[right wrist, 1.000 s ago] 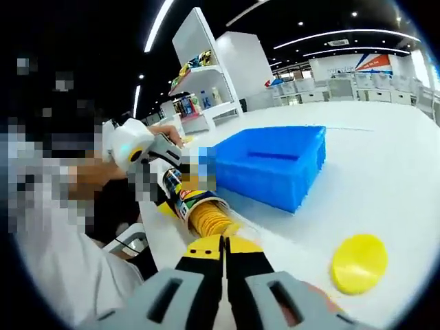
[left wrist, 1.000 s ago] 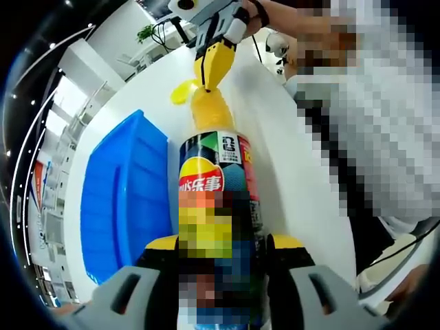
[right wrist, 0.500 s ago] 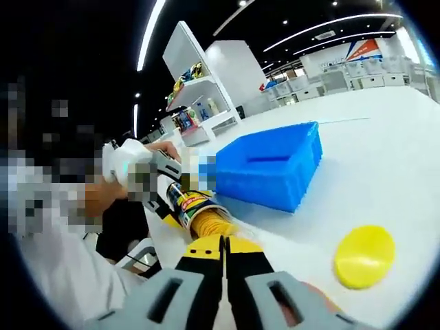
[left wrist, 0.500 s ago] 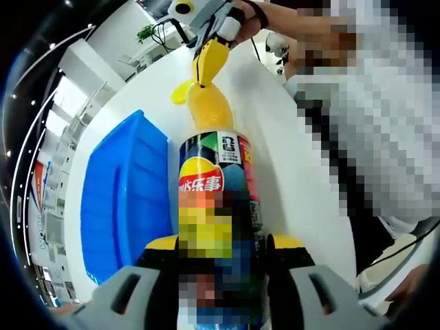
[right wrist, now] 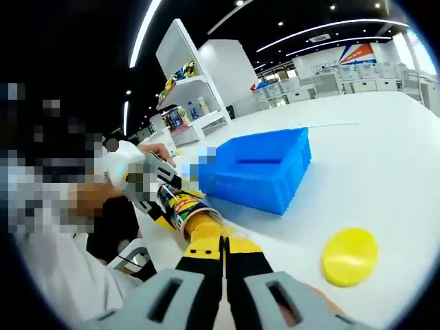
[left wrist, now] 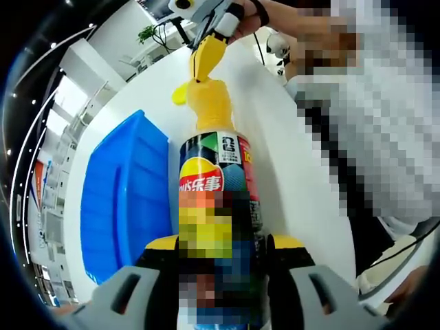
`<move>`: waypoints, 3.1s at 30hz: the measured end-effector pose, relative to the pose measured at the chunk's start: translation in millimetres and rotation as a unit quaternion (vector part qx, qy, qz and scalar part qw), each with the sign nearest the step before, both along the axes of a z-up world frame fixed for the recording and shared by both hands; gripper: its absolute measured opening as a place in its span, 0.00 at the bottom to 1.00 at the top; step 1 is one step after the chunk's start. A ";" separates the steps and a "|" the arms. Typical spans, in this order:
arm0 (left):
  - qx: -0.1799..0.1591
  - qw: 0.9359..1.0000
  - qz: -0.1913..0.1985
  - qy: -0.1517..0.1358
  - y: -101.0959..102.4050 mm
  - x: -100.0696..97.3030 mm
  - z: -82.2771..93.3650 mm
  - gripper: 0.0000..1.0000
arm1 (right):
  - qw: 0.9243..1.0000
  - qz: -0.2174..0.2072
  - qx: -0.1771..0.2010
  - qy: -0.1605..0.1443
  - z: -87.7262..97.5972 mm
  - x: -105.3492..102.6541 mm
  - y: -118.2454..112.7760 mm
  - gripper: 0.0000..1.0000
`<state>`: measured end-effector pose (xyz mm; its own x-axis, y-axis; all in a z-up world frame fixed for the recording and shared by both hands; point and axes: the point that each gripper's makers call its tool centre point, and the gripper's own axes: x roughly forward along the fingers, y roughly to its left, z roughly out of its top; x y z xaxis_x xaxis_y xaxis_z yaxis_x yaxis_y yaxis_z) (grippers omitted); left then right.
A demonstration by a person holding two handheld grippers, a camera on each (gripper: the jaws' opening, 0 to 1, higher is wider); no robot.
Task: Open the lid of the chip container on the table, take out the chips, place them into the box in front of the container, and close the lid
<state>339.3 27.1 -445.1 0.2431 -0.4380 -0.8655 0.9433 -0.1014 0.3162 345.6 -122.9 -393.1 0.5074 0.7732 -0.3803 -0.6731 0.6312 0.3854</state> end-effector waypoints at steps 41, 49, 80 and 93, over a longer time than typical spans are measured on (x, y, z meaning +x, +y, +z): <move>-0.002 1.000 0.006 0.016 -7.8 -7.1 0.1 0.49 | 0.993 -0.069 0.073 -0.056 58.2 39.3 -20.8 0.01; -0.006 1.000 0.007 0.022 -8.8 -7.6 0.2 0.49 | 0.992 -0.077 0.089 -0.054 70.4 64.9 -8.5 0.01; -0.012 0.999 0.011 0.038 -8.5 -7.9 0.0 0.49 | 0.994 -0.080 0.073 0.002 43.0 146.1 62.0 0.01; -0.020 0.998 0.012 0.050 -11.3 -8.2 0.0 0.50 | 0.997 -0.077 0.018 0.001 21.2 158.8 85.9 0.01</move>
<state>331.0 15.8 -445.2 0.1667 -0.4681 -0.8678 0.9723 -0.0683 0.2236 504.4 -37.0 -371.9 0.6198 0.6994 -0.3559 -0.5683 0.7128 0.4110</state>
